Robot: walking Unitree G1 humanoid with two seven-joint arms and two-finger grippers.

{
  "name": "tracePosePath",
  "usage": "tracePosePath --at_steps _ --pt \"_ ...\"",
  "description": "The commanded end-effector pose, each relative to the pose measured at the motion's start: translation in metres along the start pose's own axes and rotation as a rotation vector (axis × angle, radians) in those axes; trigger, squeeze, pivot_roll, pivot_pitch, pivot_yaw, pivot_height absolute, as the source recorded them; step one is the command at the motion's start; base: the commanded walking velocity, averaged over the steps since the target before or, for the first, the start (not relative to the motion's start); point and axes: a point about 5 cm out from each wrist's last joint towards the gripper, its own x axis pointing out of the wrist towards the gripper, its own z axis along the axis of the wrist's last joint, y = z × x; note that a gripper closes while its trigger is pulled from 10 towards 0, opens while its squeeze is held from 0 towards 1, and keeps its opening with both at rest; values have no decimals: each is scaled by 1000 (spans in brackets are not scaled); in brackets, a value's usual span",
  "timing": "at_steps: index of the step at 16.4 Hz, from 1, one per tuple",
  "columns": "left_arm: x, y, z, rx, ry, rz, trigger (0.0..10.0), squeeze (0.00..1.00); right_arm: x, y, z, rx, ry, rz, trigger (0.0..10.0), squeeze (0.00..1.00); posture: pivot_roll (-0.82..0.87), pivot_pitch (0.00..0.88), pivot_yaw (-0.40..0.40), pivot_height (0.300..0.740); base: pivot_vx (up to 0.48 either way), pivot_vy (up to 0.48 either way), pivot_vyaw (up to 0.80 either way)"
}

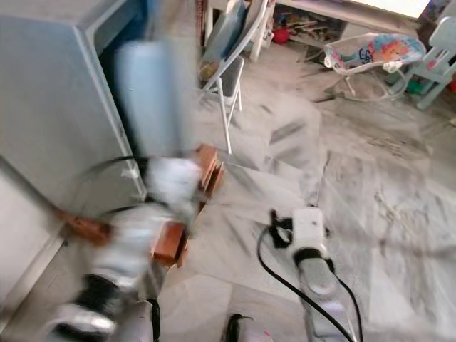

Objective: Restocking fridge

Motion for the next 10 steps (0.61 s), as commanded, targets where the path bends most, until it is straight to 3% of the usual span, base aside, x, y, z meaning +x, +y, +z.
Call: tracePosePath --at_steps 1,2,4,6,9,10 --pt "-2 2 -3 11 9 -4 10000 0 -8 -11 -10 -3 41 -38 10000 0 37 104 -93 740 0 0 0" --pt "-2 15 -5 -12 17 91 10000 0 -11 -11 -13 3 50 -39 10000 0 38 105 -88 740 0 0 0" --pt "-6 28 -9 -8 32 159 10000 0 -12 -11 -15 6 55 -39 10000 0 38 105 -88 740 0 0 0" --pt "-27 62 -14 -16 75 322 10000 0 -12 -6 -18 11 62 -24 10000 0 58 111 -91 740 0 0 0" --pt "-47 66 -24 -13 121 364 10000 0 -8 -4 -15 23 58 -18 10000 0 64 109 -95 740 0 0 0" --pt "-52 65 -27 -17 131 371 10000 0 -7 -4 -15 25 59 -17 10000 0 66 111 -96 740 0 0 -800"
